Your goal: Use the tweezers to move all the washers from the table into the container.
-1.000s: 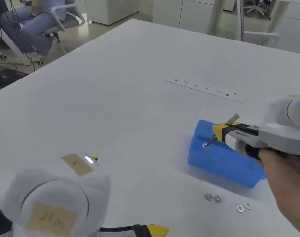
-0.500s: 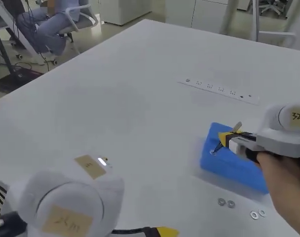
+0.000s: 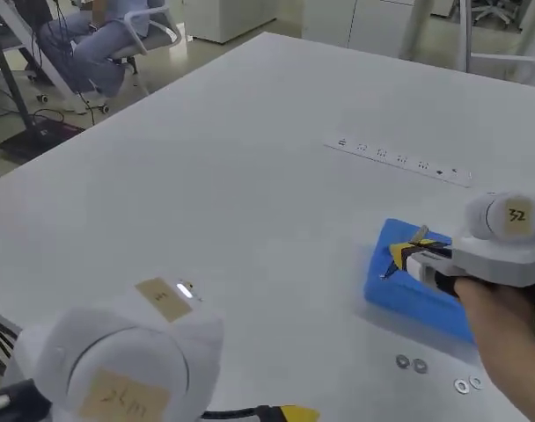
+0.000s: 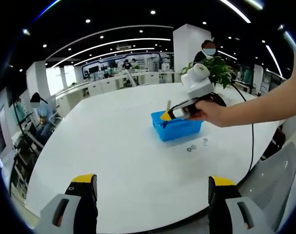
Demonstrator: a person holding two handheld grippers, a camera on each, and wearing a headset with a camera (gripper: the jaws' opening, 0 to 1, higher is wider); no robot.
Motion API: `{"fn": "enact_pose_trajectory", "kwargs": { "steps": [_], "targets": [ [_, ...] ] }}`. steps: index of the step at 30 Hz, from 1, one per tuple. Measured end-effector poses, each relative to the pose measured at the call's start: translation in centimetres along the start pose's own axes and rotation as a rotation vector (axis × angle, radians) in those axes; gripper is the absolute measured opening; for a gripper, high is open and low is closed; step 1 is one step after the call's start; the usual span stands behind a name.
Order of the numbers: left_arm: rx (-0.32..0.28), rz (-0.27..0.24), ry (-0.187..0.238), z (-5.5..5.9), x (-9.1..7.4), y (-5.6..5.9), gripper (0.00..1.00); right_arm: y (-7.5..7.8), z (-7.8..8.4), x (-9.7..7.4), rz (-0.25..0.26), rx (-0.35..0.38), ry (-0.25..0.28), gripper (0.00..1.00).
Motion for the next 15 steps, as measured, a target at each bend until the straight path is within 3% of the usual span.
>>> {"fn": "enact_pose_trajectory", "kwargs": {
  "steps": [8, 15],
  "targets": [
    [0.002, 0.001, -0.001, 0.1, 0.0, 0.0, 0.97, 0.2, -0.8, -1.1, 0.005, 0.021, 0.017, 0.03],
    [-0.011, -0.013, 0.013, -0.1, -0.1, -0.1, 0.96, -1.0, -2.1, -4.6, -0.034, 0.020, 0.080, 0.03]
  ]
}}
Point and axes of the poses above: the centre of the closed fingertips' face, and the gripper's own axes: x roughly forward along the fingers, y roughly to its right, z roughly out of its underside, the point moved 4 cm from there along -x, roughly backward along the fingers, and after that the axes turned 1 degree about -y, right-handed, at the moved point
